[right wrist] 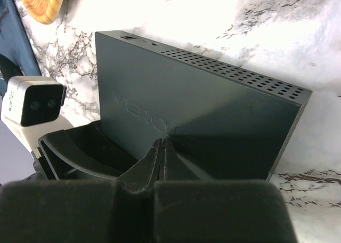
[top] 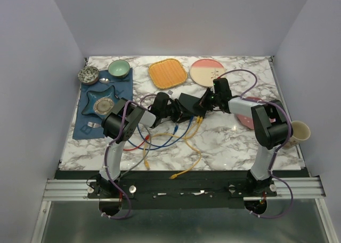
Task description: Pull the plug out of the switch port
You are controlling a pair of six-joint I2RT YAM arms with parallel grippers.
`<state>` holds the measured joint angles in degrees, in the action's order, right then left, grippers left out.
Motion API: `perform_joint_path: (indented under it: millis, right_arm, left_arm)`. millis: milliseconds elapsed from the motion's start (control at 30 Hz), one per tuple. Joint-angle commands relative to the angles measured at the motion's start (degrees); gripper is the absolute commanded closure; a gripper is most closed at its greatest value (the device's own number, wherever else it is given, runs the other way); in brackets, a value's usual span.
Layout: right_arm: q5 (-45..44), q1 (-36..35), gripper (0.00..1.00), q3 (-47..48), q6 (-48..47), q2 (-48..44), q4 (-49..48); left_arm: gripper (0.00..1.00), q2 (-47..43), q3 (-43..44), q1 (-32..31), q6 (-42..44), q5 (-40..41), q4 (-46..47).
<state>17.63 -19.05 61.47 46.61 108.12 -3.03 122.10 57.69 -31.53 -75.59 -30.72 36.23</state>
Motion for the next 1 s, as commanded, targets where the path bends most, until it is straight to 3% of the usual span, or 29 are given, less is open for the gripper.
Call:
perform_joint_path:
  millis: [0,433,667,867,967]
  right_arm:
    - [-0.2,-0.1,0.99,-1.3,-0.3,1.7,0.5]
    - [-1.1,0.0,0.99,-2.1,0.7,2.0,0.0]
    - [-1.1,-0.1,0.99,-2.3,0.6,2.0,-0.1]
    - [-0.9,0.0,0.99,-2.4,0.9,2.3,-0.6]
    - [-0.9,-0.1,0.99,-2.7,0.9,2.3,-0.7]
  left_arm:
    - [0.55,2.3,-1.4,-0.5,-0.4,0.3,-2.0]
    - [0.55,1.6,-1.5,-1.3,-4.4,8.5,-3.0]
    - [0.66,1.6,-1.3,-1.3,-4.7,10.3,-5.2]
    - [0.69,2.3,-1.3,-1.3,-5.1,10.2,-5.2]
    - [0.78,2.7,-1.0,-1.3,-5.4,10.2,-4.9]
